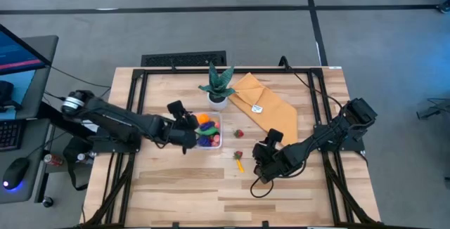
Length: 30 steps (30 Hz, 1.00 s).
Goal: Pick and placing Produce into tupperware
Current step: Put the bottom strawberry into the transparent bin
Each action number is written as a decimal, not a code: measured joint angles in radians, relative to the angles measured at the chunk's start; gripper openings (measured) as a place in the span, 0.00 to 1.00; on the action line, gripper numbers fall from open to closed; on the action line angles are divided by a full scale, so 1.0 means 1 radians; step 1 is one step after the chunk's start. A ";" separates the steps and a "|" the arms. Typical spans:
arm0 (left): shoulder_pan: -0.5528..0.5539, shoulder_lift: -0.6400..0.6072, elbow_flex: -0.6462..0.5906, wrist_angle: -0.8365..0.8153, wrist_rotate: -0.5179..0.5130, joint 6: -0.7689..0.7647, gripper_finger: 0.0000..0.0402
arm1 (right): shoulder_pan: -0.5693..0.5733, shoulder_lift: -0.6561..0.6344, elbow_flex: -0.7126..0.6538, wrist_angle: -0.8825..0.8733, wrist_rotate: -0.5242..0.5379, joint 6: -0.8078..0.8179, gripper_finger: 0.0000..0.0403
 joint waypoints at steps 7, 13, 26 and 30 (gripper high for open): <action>-0.092 -0.017 0.000 -0.173 -0.001 -0.172 0.57 | 0.000 0.000 0.000 0.010 0.002 -0.001 0.53; -0.209 -0.015 0.000 -0.340 -0.039 -0.384 0.57 | 0.000 0.000 0.000 0.051 0.003 -0.021 0.53; -0.632 -0.015 -0.111 -0.453 -0.306 -0.939 0.57 | -0.013 0.000 -0.079 0.347 -0.029 -0.254 0.53; -0.725 -0.014 -0.179 -0.436 -0.374 -1.075 0.57 | -0.017 0.000 -0.080 0.393 -0.027 -0.314 0.53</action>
